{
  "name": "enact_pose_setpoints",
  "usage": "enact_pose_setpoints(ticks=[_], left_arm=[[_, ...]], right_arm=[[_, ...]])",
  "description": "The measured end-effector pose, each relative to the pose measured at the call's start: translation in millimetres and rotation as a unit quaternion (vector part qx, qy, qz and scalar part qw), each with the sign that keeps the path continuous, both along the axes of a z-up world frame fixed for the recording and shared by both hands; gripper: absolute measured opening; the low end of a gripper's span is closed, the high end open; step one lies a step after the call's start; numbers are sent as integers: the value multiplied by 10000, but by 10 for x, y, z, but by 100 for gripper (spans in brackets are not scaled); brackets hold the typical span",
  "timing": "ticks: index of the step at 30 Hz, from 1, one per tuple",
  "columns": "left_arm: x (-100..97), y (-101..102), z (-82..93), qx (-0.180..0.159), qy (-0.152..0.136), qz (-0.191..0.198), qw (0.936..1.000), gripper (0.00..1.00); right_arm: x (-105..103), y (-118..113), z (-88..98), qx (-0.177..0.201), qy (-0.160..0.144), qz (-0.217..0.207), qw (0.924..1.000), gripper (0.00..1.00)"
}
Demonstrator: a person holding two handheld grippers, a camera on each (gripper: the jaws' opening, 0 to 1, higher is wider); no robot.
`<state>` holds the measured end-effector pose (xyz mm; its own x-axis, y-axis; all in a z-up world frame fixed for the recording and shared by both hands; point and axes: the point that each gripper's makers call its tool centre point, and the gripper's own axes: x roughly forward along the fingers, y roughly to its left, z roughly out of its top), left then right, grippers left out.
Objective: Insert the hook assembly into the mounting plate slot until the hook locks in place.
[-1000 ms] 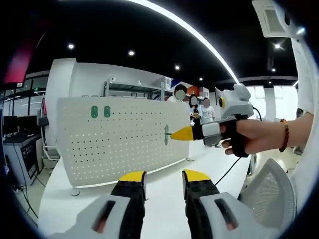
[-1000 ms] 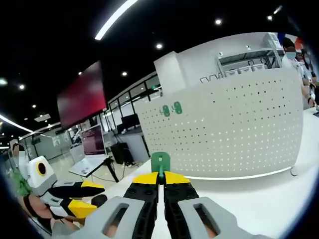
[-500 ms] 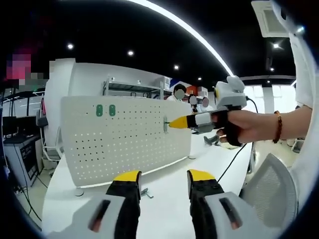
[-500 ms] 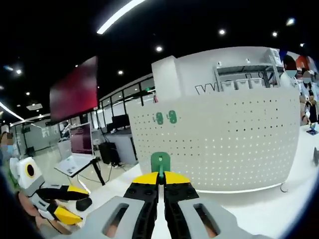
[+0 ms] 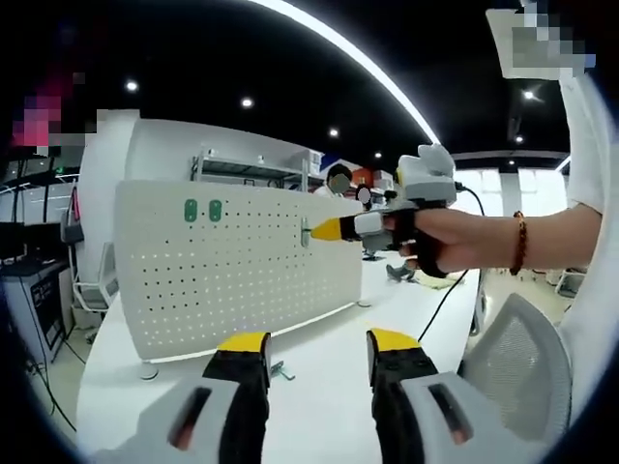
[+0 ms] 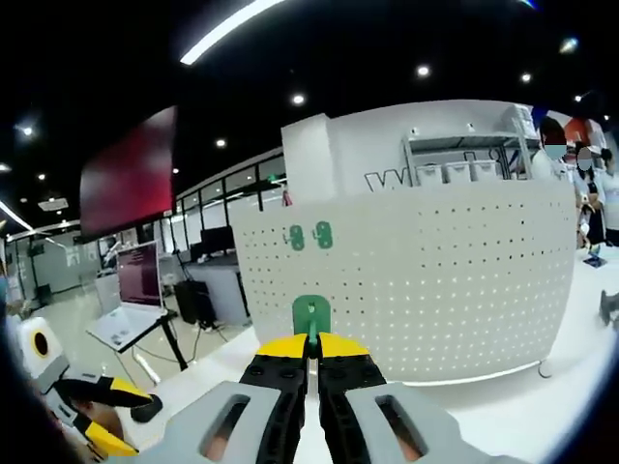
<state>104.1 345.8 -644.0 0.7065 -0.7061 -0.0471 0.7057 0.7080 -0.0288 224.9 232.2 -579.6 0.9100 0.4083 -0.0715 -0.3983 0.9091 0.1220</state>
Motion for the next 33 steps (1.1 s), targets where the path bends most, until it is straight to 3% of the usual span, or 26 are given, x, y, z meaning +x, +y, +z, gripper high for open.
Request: enact_pose_setpoints(ticks=[5,12,16,22,30,33], left_arm=[[0,13,-3,-70,21,-105,9999,42],[23,23,21,-47,-28,-237,9997,43],[26,51,65,-313,27,-245,9992,44],[3,72,82,-290,-18,-315,9991,45],[37,195,72,-266,-52,-247,9993,44],[63,237,125,-416,-93,-256,9988,44]], right_arm=[[72,19,47,126,-19,-161,9998,1],[221,88,154,30,-115,-272,9996,1],[310,122,197,-10,-158,-300,9994,1],[449,159,242,-13,-195,-404,9990,1],[622,194,375,-40,-319,-527,9981,1],[699,206,397,-32,-329,-591,9977,1]])
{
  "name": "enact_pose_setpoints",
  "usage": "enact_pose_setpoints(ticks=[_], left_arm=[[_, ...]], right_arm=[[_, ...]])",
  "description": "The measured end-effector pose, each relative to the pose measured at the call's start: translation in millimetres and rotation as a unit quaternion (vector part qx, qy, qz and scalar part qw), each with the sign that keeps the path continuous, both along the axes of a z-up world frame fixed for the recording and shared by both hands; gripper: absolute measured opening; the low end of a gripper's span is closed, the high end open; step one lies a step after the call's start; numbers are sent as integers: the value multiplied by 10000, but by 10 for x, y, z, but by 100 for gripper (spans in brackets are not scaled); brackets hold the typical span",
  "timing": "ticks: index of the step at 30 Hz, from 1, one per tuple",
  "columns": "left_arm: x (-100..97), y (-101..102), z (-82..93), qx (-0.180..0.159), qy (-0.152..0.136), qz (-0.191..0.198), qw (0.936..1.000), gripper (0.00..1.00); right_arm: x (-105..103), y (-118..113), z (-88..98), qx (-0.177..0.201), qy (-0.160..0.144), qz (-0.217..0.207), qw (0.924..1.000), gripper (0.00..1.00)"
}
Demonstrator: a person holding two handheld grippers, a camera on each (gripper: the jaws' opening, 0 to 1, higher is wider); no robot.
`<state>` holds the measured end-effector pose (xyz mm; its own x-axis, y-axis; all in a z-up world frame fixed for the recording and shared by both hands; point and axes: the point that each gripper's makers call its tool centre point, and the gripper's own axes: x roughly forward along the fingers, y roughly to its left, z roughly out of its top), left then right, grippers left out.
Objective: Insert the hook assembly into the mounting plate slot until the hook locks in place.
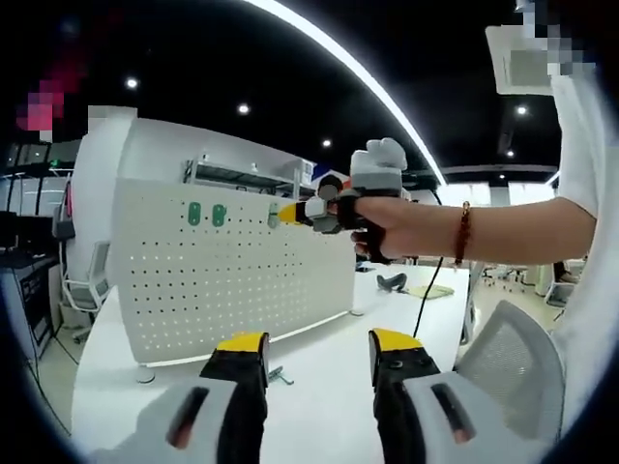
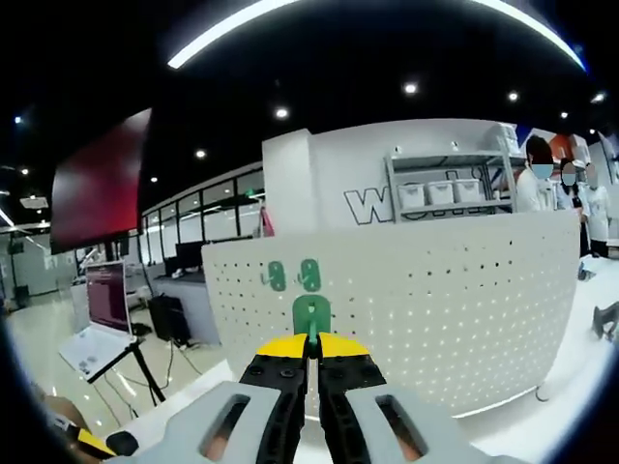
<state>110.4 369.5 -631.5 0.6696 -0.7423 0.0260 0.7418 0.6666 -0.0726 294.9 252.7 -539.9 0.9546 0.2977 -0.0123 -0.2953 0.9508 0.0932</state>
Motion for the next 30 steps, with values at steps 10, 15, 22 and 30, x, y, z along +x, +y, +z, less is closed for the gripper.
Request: enact_pose_setpoints(ticks=[10,15,22,30], left_arm=[[65,49,3,82,-21,-30,10000,51],[82,69,-6,127,-41,3,9999,57],[108,105,-48,51,34,84,9999,58],[127,109,-89,65,103,90,9999,61]], right_arm=[[175,48,17,-18,-18,-118,9999,1],[270,40,67,-76,-72,-213,9997,1],[431,21,137,-147,-122,-272,9994,1],[553,-1,135,-146,-110,-344,9992,1]])
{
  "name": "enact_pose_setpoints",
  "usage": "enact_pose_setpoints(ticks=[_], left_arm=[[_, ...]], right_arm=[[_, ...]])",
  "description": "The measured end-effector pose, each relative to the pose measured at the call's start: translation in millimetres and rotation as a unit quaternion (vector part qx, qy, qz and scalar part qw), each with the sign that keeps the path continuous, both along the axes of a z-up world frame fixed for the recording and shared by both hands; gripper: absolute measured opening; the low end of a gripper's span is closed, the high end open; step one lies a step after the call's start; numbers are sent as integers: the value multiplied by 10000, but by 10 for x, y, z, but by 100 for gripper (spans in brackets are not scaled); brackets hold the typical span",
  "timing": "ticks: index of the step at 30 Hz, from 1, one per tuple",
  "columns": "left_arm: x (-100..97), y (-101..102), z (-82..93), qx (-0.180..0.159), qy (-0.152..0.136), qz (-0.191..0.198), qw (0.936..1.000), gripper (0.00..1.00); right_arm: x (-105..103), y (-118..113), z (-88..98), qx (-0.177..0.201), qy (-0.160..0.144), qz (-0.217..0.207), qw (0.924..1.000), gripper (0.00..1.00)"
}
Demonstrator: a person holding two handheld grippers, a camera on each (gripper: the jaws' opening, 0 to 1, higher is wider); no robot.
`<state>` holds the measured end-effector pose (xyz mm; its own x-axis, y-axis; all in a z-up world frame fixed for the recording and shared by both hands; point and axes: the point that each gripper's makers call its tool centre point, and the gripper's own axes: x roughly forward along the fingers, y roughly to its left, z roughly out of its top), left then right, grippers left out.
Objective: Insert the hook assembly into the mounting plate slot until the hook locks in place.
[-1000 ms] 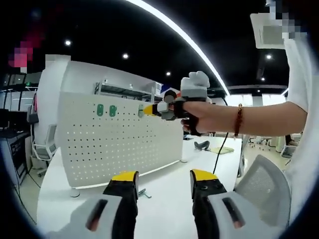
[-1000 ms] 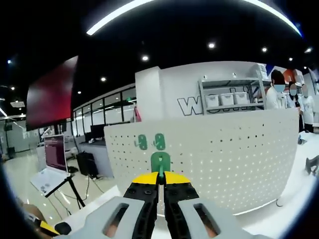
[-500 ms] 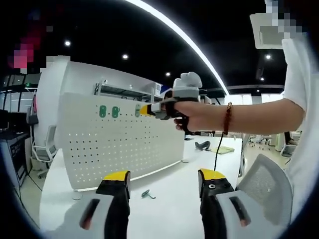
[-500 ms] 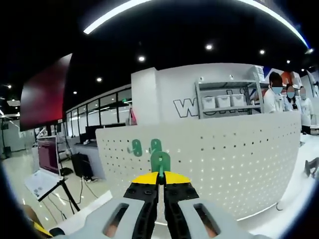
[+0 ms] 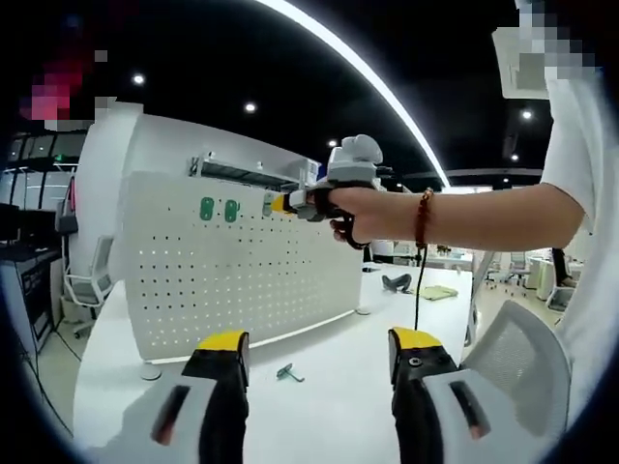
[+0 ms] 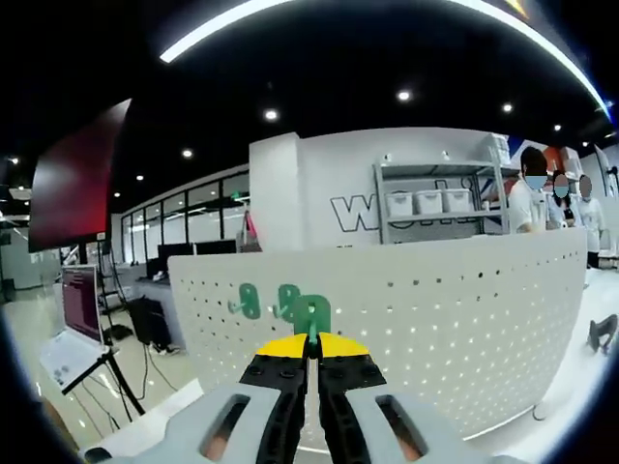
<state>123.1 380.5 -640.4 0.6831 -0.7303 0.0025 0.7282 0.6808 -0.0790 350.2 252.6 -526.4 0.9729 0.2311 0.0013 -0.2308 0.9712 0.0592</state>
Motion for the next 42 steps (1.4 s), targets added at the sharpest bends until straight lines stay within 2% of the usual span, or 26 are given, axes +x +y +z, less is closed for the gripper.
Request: enact_pose_setpoints(ticks=[11,20,25,30,32,42], left_arm=[[49,16,-67,37,105,-5,9999,62],[75,56,-77,14,119,42,9999,62],[80,53,-78,49,86,-6,10000,62],[118,44,-85,44,125,-27,9999,62],[132,55,-78,113,54,11,9999,61],[172,73,-108,13,171,-13,9999,63]], right_arm=[[188,-34,13,6,12,-140,9999,1],[338,-52,33,-141,22,-245,9996,1],[412,-73,50,-97,8,-277,9996,1],[487,-80,37,-223,25,-318,9992,1],[516,-76,23,-271,62,-332,9991,1],[624,-108,13,-275,57,-449,9986,1]])
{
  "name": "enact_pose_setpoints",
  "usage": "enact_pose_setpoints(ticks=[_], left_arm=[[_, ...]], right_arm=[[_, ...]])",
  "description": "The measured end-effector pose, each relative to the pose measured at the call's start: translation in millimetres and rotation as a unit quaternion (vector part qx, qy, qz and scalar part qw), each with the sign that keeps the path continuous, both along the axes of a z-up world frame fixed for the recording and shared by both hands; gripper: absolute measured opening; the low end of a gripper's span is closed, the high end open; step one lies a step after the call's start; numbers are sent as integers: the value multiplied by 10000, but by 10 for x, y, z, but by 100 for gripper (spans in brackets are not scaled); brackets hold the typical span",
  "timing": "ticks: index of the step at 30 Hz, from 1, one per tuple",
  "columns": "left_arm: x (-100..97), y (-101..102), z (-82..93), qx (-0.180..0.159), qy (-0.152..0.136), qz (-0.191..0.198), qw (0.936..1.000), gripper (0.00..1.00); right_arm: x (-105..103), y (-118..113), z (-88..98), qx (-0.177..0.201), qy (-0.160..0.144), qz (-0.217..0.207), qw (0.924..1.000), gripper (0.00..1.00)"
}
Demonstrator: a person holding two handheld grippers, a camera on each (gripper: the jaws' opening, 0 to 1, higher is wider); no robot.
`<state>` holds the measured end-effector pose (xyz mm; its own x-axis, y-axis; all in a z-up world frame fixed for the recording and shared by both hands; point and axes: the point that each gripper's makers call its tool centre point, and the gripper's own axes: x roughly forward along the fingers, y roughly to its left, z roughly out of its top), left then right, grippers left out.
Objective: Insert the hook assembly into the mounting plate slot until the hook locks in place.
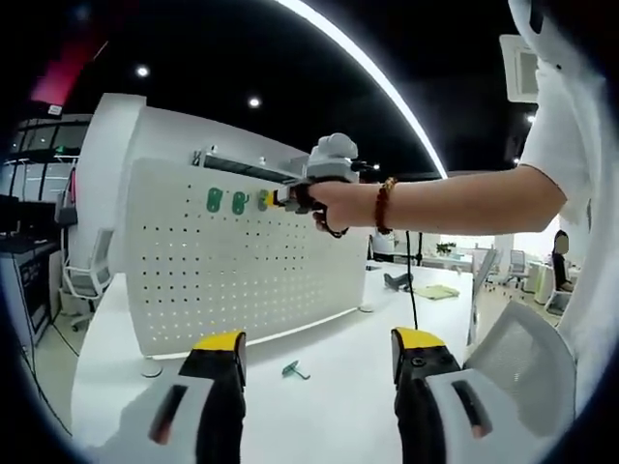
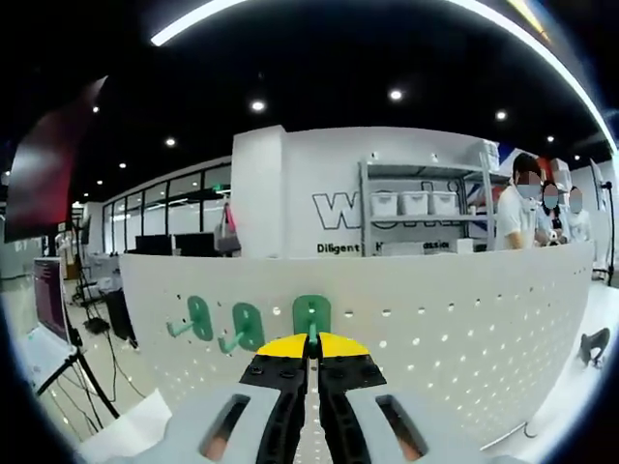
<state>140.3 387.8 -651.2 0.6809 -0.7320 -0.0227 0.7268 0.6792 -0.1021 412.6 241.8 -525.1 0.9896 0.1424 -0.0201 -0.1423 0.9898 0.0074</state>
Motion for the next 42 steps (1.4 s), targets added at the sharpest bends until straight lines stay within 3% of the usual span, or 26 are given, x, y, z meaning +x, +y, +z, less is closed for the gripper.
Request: enact_pose_setpoints(ticks=[18,20,21,31,42], left_arm=[[-5,47,-5,-46,4,68,10000,64],[-10,52,9,-75,-2,82,9999,64],[-13,50,16,-84,-13,80,9999,64],[-30,26,68,-98,-52,68,9999,64],[-127,-31,126,16,-66,79,9999,64]], right_arm=[[45,20,-85,36,166,-244,9996,1],[49,42,-116,-61,222,-253,9994,1],[48,36,-111,-322,221,-253,9989,1],[21,59,-163,-327,455,-21,9984,6],[-73,33,-125,-434,359,124,9983,13]])
